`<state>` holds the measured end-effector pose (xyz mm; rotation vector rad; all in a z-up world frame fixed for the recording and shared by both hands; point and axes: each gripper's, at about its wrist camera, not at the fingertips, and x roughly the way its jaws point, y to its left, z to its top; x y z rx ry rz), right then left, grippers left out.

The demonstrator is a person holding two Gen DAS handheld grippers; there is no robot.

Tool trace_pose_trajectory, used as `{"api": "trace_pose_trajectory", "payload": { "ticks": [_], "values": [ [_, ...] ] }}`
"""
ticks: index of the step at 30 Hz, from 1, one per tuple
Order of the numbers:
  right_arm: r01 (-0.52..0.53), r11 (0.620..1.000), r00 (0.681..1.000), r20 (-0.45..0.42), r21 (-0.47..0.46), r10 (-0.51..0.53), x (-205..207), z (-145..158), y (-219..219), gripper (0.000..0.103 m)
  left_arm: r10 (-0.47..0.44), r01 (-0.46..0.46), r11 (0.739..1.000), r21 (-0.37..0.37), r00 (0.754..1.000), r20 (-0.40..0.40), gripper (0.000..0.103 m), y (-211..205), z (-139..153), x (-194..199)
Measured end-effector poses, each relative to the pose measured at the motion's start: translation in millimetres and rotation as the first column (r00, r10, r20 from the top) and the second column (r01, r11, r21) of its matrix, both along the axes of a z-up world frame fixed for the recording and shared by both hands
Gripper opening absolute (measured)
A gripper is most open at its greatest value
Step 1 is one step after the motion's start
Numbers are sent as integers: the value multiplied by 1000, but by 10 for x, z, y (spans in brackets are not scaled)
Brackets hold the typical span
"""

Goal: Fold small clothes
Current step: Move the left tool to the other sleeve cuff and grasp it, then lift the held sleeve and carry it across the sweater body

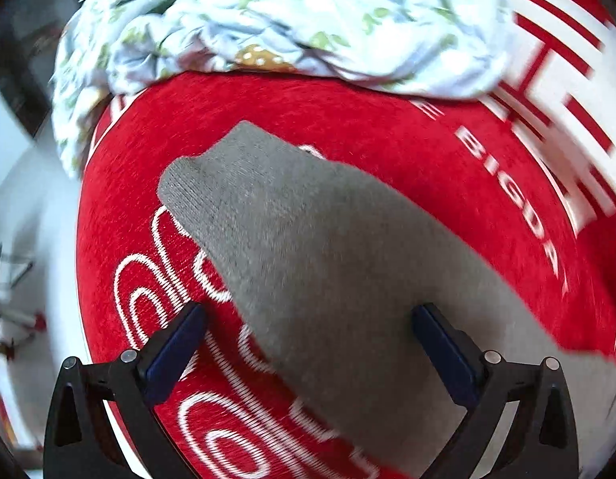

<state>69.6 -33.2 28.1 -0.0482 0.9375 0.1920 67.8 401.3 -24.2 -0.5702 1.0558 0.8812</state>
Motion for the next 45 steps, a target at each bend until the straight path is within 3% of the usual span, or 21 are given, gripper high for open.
{"api": "trace_pose_trajectory", "payload": {
  "ticks": [6,8,10,12,17,18,22,31,36,45],
  "values": [
    [-47,997,999,-9,64,48,4,-7,-27,101,29,-28,1000,-8,999,39,101,174,-3,82],
    [-52,996,999,-9,70,53,3,-12,-24,101,35,-36,999,11,998,60,82,200,52,51],
    [-53,997,999,-9,65,54,1,-13,-14,101,20,-22,1000,16,993,113,36,215,113,20],
    [-54,996,998,-8,64,55,-3,-13,-25,101,-8,14,999,-34,985,173,16,277,121,0],
    [-45,994,999,-6,100,46,-14,17,-84,101,-27,50,995,-90,968,248,13,412,127,-142],
    [-31,993,999,-8,115,33,-20,39,-131,101,-34,53,996,-73,970,240,13,384,152,-169],
    [33,993,999,3,109,-34,-82,101,-358,101,-96,84,986,147,992,76,13,129,245,-119],
    [64,996,998,9,65,-64,-299,154,-881,101,-142,134,961,242,990,15,13,-202,369,17],
    [62,997,998,13,37,-62,-417,128,-1041,101,-190,179,949,258,982,19,12,-447,504,85],
    [73,997,997,34,28,-74,-480,151,-1343,101,-305,292,932,214,952,29,12,-1074,630,264]
  ]
}}
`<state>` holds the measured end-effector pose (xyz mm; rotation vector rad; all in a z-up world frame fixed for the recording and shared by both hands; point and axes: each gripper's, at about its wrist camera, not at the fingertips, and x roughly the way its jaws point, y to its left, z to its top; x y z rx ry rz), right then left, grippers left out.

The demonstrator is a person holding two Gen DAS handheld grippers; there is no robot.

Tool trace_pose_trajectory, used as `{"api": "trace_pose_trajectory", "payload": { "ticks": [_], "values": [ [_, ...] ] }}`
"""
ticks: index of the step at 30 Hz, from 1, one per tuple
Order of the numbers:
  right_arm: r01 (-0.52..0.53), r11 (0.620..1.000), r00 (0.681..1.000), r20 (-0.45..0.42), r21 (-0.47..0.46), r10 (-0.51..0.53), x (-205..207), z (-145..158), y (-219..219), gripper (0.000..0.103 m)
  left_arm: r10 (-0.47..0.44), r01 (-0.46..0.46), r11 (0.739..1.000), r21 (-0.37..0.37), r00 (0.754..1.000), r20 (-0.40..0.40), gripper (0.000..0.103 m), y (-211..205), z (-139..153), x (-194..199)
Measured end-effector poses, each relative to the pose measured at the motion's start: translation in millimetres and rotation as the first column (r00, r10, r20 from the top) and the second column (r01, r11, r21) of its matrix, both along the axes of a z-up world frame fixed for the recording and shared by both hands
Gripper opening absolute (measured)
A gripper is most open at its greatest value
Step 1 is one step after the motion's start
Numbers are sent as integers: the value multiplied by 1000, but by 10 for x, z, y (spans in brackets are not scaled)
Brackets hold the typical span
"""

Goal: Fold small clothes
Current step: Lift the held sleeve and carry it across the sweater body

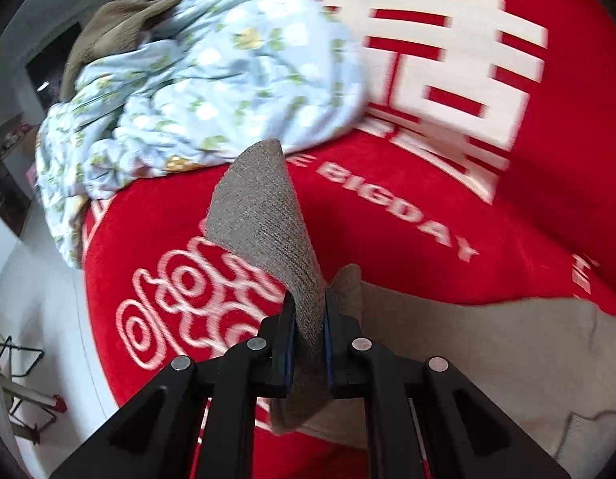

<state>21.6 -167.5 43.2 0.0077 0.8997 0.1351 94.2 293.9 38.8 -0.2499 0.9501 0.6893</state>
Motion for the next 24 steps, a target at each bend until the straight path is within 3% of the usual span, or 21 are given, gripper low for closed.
{"api": "trace_pose_trajectory", "payload": {
  "ticks": [7,14,24],
  "values": [
    [-19,1000,1000,-18,6,19,-50,-61,-39,101,-163,163,986,-28,987,-9,11,-818,156,227],
    [11,1000,999,-32,-6,-11,-99,-110,-232,101,-312,311,950,-26,950,-31,11,-1663,229,328],
    [16,998,1000,-21,59,-15,-108,-123,-402,101,-401,399,916,-37,914,-61,11,-2292,238,381]
  ]
}}
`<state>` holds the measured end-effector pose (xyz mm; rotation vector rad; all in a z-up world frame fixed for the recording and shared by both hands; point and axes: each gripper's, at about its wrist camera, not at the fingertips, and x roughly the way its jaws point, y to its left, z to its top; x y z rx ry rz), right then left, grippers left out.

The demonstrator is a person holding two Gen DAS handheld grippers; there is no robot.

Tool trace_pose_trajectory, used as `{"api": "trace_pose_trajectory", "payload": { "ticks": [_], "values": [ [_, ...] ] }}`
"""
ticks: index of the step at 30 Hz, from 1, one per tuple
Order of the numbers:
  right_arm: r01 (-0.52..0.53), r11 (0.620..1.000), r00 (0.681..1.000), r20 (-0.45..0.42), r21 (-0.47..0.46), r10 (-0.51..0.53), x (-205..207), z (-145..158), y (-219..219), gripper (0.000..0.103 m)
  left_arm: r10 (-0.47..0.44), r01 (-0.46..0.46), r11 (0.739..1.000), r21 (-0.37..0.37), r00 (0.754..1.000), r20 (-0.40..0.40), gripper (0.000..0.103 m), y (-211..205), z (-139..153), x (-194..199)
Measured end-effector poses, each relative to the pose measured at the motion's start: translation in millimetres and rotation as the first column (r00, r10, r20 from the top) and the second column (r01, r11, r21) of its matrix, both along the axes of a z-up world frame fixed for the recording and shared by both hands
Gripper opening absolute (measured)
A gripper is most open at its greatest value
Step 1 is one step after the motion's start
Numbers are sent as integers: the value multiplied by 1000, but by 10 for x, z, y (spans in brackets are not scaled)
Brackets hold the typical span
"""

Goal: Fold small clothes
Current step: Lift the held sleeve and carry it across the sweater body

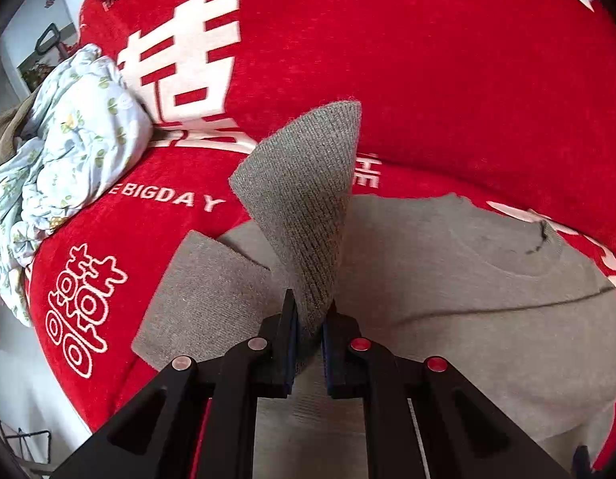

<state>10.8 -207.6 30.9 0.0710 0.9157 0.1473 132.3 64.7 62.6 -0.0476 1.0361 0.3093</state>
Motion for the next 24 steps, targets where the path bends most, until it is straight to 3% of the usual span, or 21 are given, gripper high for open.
{"api": "trace_pose_trajectory", "payload": {
  "ticks": [14,24],
  "values": [
    [-41,998,999,18,44,40,-119,-11,-109,102,-161,161,987,17,987,2,11,-909,92,-9],
    [-47,997,998,41,63,45,-165,-24,-109,102,-242,242,970,14,970,-7,11,-1321,117,-77]
  ]
}}
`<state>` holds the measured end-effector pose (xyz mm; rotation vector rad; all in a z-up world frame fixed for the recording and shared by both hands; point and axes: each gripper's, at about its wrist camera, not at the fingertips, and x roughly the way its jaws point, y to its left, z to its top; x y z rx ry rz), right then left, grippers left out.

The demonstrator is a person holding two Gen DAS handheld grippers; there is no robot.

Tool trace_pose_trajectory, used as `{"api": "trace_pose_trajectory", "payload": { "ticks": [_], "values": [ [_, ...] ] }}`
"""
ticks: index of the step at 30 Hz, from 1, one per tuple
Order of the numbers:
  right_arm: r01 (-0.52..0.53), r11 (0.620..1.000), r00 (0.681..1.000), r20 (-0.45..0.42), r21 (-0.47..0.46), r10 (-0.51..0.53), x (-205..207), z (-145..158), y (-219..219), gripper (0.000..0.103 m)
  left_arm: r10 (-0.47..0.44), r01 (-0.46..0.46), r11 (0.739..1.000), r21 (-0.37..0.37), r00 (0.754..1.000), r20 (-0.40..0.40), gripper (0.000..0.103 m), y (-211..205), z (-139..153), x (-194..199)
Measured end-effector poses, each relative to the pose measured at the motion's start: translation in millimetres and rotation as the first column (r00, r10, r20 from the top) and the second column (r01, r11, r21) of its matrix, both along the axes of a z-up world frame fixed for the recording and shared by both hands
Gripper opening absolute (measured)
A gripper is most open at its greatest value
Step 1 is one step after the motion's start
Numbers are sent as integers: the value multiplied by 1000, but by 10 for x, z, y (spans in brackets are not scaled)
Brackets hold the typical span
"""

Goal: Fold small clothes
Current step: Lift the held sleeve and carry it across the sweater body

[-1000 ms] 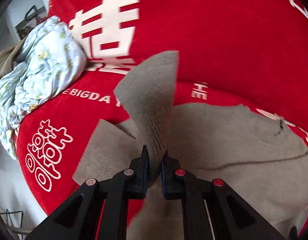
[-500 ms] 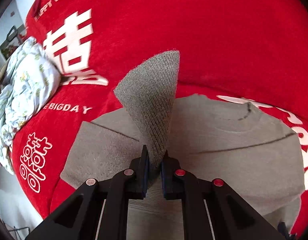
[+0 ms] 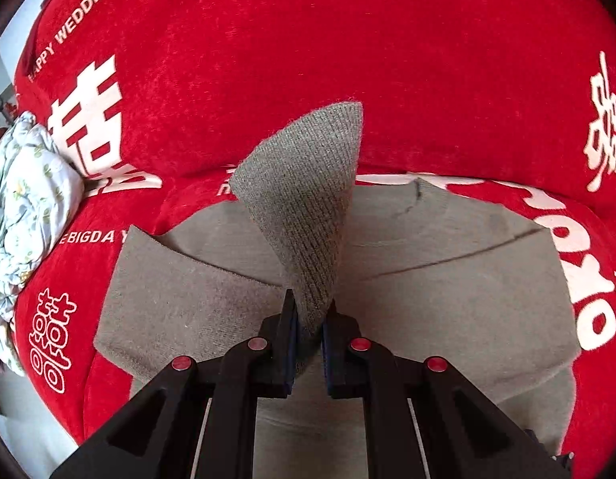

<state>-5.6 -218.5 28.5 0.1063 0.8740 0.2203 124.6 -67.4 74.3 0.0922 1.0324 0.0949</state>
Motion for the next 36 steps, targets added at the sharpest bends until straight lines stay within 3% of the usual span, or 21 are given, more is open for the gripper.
{"api": "trace_pose_trajectory", "payload": {
  "ticks": [11,17,26,36],
  "values": [
    [-5,999,1000,7,44,5,1,13,-55,102,-118,118,993,20,993,-6,11,-409,26,-73],
    [-15,998,1000,-3,-66,14,-111,36,31,102,-164,164,986,23,986,-24,11,-611,-20,-89],
    [-14,998,1000,9,-55,15,-246,36,-81,102,-225,226,974,7,972,-69,11,-822,-143,-82],
    [-19,998,999,29,-63,21,-268,-1,-40,103,-263,253,961,-114,961,-81,11,-846,-323,-25]
  ]
}}
